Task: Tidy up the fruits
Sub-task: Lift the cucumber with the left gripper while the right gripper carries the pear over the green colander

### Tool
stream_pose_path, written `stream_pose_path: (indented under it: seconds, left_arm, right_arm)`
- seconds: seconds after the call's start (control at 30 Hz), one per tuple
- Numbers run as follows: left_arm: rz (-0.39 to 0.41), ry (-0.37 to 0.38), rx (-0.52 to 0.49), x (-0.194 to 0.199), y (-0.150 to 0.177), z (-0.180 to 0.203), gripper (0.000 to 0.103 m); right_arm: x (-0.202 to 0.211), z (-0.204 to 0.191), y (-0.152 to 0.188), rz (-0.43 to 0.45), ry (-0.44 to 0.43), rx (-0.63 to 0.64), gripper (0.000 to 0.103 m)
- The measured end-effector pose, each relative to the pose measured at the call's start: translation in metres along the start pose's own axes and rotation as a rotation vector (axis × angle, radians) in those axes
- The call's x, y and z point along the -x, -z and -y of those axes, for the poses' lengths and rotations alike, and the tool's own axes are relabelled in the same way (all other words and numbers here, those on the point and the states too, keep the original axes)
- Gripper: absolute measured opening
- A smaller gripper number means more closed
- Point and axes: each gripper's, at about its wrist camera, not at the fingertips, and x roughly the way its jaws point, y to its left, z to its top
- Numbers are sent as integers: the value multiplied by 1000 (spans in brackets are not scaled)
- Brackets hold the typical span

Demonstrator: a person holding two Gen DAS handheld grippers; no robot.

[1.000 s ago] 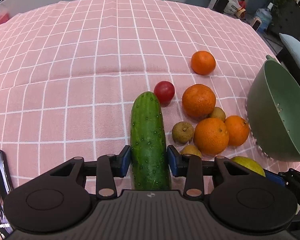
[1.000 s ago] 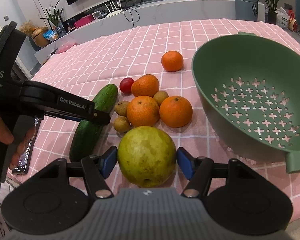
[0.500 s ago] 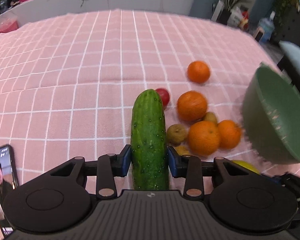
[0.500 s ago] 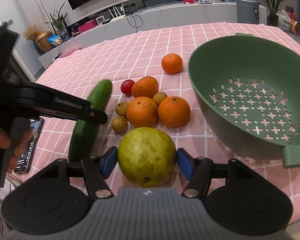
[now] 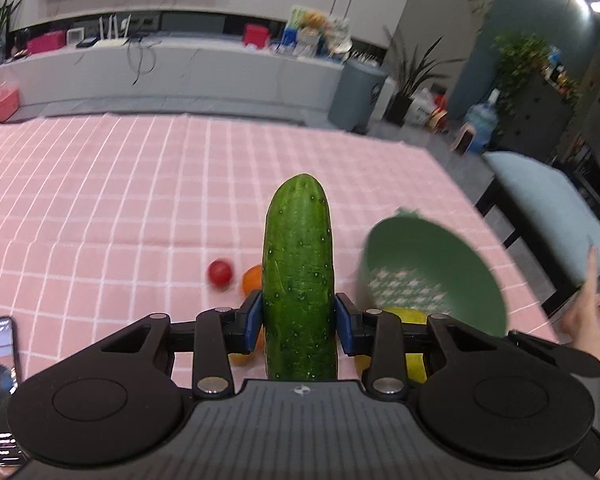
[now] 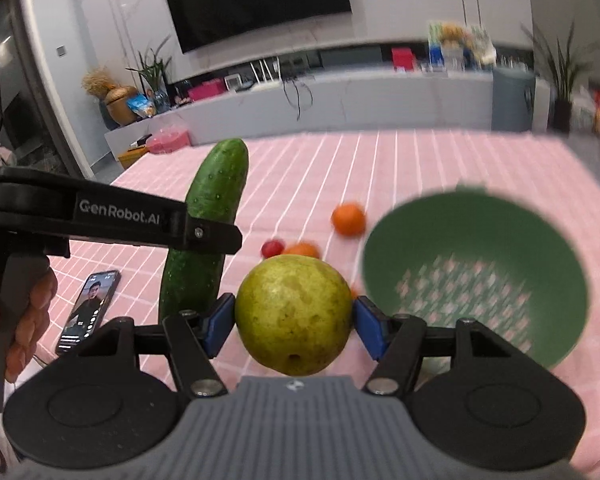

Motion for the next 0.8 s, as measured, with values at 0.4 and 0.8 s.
stream_pose_path:
  seconds: [0.4, 0.8]
  left_arm:
    - [-32, 152, 9, -49, -36, 67, 42]
    - [-199, 155, 56, -115, -29, 65, 42]
  right_arm:
    - [11, 66, -47, -59, 133, 156, 61]
    - [-54, 107, -46, -287, 150, 275, 61]
